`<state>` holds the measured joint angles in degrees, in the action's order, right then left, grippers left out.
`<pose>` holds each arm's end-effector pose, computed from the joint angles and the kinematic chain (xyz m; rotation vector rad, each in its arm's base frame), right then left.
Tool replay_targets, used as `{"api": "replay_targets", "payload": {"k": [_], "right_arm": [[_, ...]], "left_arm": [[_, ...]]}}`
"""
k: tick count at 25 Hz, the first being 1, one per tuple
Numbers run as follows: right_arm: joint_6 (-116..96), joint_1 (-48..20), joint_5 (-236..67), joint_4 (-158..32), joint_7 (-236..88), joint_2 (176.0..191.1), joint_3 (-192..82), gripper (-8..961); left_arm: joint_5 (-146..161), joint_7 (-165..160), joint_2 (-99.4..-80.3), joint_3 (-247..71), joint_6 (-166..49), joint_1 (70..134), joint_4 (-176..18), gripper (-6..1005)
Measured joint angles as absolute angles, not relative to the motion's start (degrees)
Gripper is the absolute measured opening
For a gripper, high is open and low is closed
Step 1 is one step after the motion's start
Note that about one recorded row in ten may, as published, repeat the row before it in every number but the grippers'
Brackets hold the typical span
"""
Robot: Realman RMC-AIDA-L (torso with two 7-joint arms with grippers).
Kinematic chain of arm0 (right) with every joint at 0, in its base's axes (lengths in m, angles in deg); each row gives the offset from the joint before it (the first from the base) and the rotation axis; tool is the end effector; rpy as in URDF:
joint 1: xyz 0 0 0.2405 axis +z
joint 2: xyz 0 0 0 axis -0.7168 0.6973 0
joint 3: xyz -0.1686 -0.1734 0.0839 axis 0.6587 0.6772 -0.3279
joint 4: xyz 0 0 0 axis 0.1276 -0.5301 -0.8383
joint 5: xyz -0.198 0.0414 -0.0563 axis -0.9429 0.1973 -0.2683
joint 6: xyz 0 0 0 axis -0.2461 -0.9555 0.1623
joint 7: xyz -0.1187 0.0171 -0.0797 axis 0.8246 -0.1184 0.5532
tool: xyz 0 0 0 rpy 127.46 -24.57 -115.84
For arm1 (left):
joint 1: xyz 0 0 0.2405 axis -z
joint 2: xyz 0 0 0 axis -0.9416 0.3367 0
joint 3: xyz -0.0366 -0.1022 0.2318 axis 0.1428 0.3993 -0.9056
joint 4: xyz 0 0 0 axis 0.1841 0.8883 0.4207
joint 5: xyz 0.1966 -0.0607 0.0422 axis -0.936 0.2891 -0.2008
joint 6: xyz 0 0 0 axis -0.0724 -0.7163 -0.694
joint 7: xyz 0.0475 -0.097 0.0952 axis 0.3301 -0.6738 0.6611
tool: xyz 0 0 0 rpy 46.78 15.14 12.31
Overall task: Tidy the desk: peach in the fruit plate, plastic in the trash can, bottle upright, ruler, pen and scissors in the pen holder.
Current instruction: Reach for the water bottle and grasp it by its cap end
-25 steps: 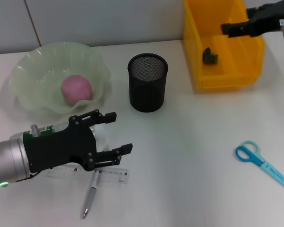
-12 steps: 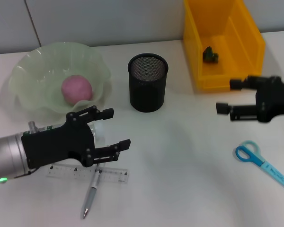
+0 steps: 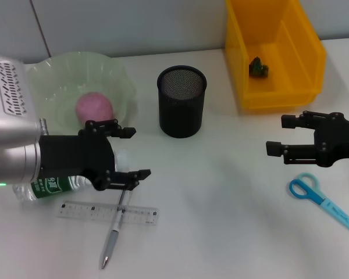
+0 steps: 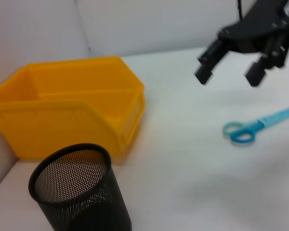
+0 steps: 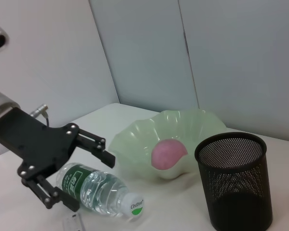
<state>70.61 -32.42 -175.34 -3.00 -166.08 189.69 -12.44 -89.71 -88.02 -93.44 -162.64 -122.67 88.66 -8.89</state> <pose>0.2788 0.2945 0.0590 -2.5636 0.7203 0.6096 -0.1990 0.3253 -0.0173 -2.8152 -0.0063 -0.2397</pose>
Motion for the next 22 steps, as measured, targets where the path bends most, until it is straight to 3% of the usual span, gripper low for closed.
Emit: {"api": "replay_targets", "payload": {"k": [10,22], "right_arm": [[71.5,-32.2,-175.6,-3.2,-166.0,189.52,-13.0,852],[71.6,-31.6,-175.6,-3.8,-166.0,189.57,-12.6,851]], "left_arm": [[-105.2,-94.9,-93.49,-164.7,-123.4,87.3,3.1,834],[-123.0,-109.0,-93.58,-170.0,-125.4,92.0,4.3,834]]}}
